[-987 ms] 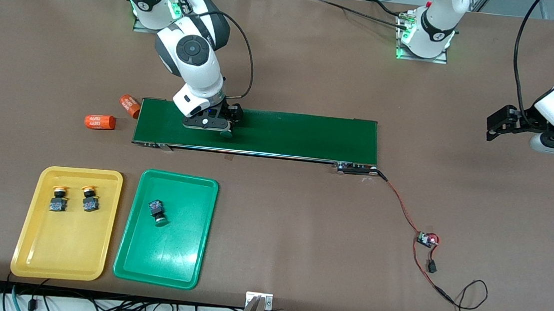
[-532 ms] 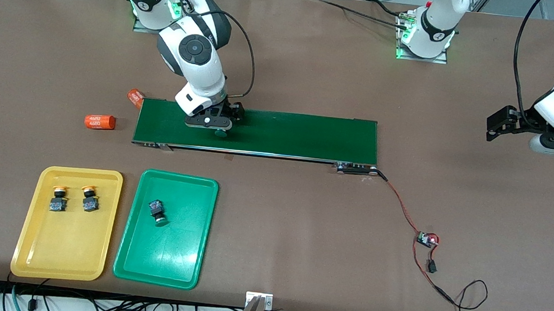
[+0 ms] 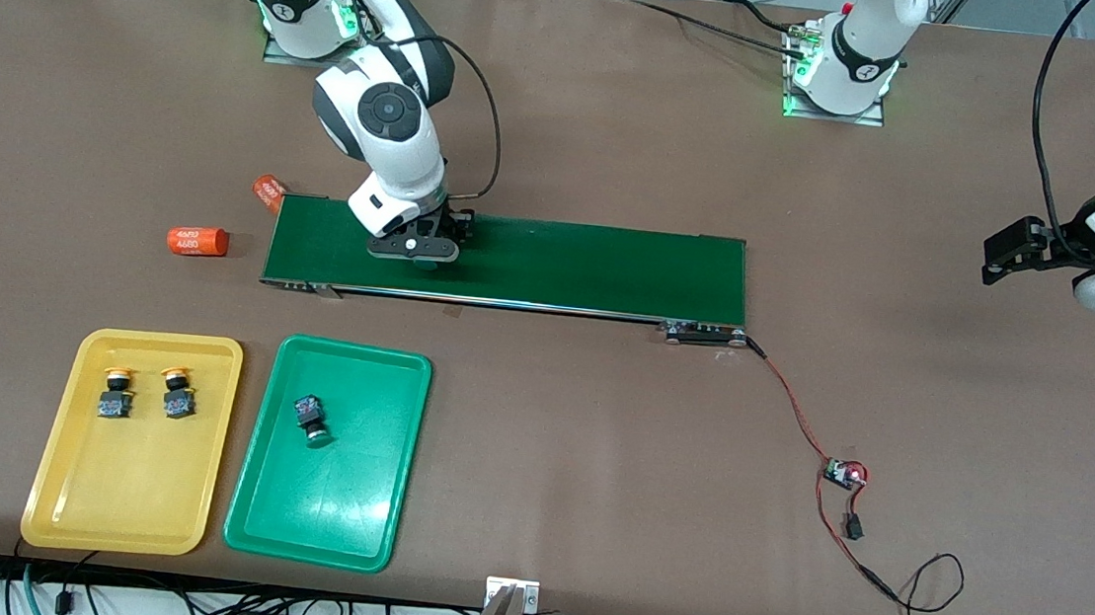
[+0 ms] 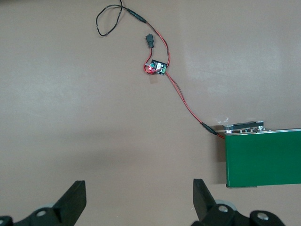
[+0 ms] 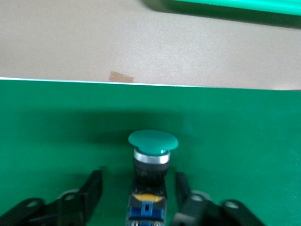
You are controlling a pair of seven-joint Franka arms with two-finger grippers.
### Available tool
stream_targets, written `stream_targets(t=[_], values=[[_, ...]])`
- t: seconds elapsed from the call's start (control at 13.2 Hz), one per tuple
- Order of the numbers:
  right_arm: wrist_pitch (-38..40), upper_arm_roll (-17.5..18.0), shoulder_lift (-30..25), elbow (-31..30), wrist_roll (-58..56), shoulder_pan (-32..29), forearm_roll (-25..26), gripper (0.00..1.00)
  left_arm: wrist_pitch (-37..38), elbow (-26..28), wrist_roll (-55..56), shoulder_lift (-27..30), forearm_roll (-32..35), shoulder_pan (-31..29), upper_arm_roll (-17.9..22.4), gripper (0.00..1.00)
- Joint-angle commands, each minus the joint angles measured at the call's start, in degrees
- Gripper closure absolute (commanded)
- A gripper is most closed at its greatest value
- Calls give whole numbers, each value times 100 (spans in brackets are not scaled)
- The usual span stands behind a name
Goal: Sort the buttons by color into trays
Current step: 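Grasp the second green button with the right gripper, then carry the green button with the right gripper over the green tray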
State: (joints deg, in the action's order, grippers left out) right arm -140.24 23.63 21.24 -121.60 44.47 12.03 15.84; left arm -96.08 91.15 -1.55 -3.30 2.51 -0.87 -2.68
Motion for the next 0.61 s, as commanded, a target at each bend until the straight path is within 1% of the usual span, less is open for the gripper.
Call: stream_targets(t=[0.0,0.23,0.3,0.38,0.53], values=[[-92,2,12,-48,-26,-87,94,54,125,-124,-38,-39,83,-45,-66,0],[-39,-77,-14,-13,-105,-122,94,87,231,-132,6,-30,65,-37,-83,0],[-39,-86,-58,31,-157,-140,94,92,231,-141,6,-30,65,-36,-83,0],[-30,-138,-137,75,-175,-175,94,94,231,-141,6,-30,65,-28,-83,0],[-13,-139,-208,241,-184,-219,86,94,213,-150,15,-39,65,-19,-92,0]])
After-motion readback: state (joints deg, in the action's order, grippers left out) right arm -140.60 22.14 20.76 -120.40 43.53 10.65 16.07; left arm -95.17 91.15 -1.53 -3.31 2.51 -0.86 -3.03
